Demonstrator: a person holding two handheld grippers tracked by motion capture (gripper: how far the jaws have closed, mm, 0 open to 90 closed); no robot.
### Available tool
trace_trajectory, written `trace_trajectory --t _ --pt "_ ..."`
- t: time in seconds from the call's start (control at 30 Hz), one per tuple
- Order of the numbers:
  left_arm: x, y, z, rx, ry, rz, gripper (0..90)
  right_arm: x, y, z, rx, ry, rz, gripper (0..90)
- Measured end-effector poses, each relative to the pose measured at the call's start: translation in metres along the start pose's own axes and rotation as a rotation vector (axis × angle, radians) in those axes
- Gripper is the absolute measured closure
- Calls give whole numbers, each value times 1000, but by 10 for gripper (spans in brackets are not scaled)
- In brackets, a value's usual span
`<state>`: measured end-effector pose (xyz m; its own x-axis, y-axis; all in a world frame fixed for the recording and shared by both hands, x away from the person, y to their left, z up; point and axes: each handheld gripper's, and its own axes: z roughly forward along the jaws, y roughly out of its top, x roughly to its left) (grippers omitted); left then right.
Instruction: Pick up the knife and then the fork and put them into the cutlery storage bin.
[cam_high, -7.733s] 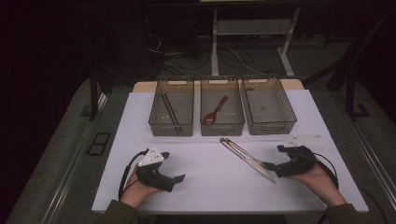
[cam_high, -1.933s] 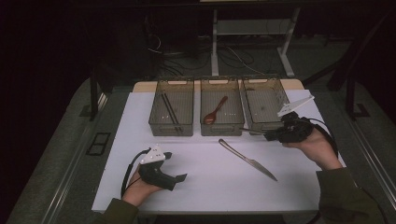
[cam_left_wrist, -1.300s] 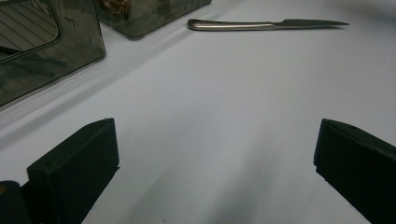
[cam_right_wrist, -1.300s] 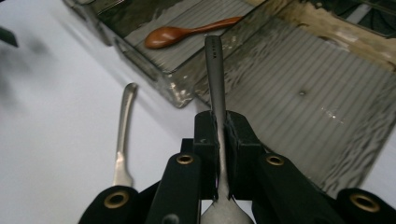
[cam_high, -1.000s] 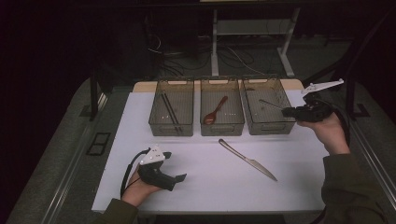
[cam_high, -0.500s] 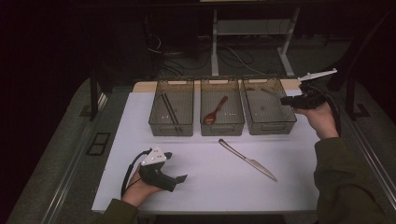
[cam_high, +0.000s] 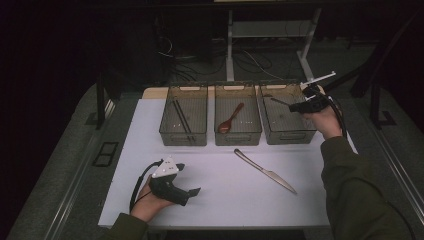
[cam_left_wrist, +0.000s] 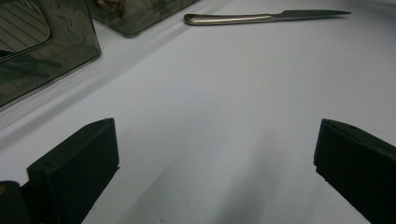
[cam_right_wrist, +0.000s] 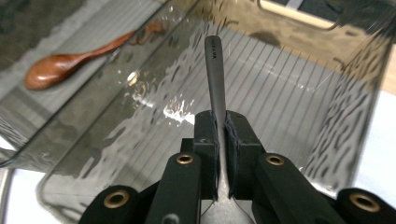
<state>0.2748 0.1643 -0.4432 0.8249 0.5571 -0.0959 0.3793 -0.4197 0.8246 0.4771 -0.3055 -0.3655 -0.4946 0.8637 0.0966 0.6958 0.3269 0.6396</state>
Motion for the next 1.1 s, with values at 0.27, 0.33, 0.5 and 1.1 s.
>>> trace_trajectory --t 0.27,0.33,0.5,1.1 --pt "0 0 0 4 -1 3 0 -1 -3 20 71 -3 4 829" --pt "0 0 1 3 -2 1 0 0 -3 23 88 -7 -1 828" --pt "0 -1 0 4 -2 4 0 -2 -3 23 47 -6 16 660" --pt "-1 -1 0 6 1 8 0 11 -18 -15 -105 56 -15 369"
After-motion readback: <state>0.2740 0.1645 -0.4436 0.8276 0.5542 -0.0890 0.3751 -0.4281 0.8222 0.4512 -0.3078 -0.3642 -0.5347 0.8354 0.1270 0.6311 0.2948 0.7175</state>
